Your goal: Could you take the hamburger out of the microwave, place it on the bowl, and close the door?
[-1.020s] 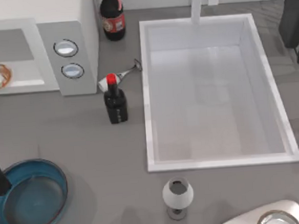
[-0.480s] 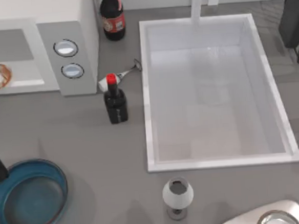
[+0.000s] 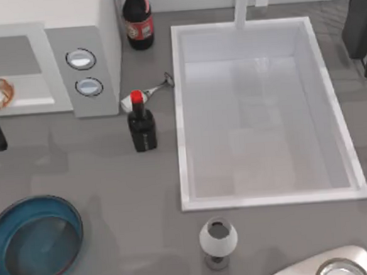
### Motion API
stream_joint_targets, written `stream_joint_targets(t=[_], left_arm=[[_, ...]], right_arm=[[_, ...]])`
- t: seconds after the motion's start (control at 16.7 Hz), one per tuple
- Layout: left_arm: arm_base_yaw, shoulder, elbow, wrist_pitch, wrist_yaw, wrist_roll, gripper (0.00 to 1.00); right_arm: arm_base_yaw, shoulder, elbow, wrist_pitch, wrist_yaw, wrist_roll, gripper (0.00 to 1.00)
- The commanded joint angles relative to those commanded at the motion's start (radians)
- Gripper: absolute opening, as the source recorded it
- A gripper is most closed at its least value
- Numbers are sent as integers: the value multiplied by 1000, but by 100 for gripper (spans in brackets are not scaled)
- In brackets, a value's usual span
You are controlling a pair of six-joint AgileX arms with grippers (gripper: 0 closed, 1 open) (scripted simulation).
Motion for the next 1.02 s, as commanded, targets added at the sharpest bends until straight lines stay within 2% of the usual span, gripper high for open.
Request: stream_joint_targets(t=[0.66,1.02], left_arm=[[64,1095,392,545,79,32,100],[87,1487,532,740,107,43,100]], right_arm=[[0,0,0,0,0,0,100],[0,0,0,0,0,0,100]])
